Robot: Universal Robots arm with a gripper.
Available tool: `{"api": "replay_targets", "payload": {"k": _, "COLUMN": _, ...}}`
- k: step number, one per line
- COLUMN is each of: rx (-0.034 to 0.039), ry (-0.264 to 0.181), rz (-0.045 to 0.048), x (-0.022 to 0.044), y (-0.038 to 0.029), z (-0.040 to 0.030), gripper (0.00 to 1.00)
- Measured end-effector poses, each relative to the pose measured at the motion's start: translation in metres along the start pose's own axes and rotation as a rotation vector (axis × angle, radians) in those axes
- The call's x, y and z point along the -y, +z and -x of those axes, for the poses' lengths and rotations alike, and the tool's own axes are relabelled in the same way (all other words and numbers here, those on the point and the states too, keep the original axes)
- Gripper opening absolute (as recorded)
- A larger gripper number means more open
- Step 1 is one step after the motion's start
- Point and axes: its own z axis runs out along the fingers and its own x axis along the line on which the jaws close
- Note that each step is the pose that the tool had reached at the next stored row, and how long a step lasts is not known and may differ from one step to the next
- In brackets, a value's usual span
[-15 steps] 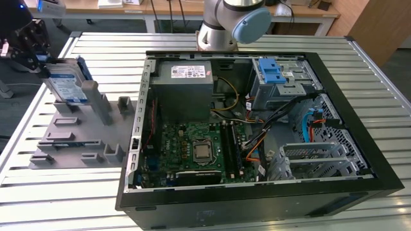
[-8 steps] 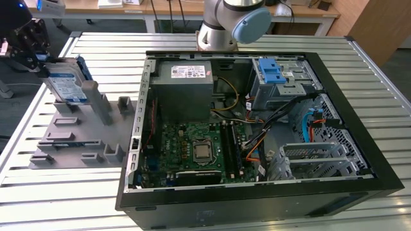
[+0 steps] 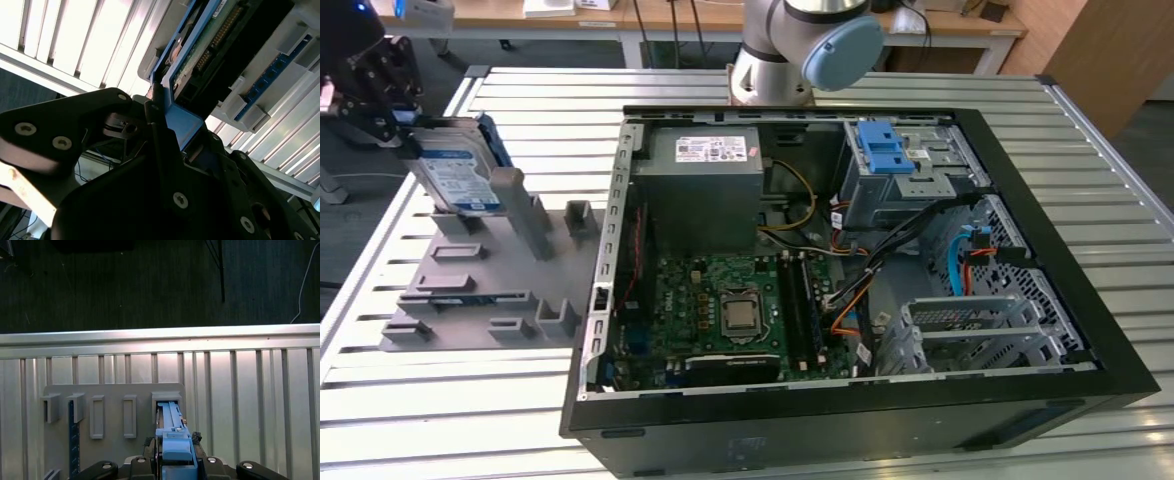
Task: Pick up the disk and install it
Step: 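Pick up the disk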
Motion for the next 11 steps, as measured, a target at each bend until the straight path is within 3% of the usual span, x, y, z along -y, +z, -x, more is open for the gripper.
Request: {"api": "replay_targets", "payload": {"k": 11, "rx": 0.0000, "ry": 0.000, "rz": 0.0000, "x": -0.0001, "y": -0.0124, "z": 0.0004, "gripper": 0.37}}
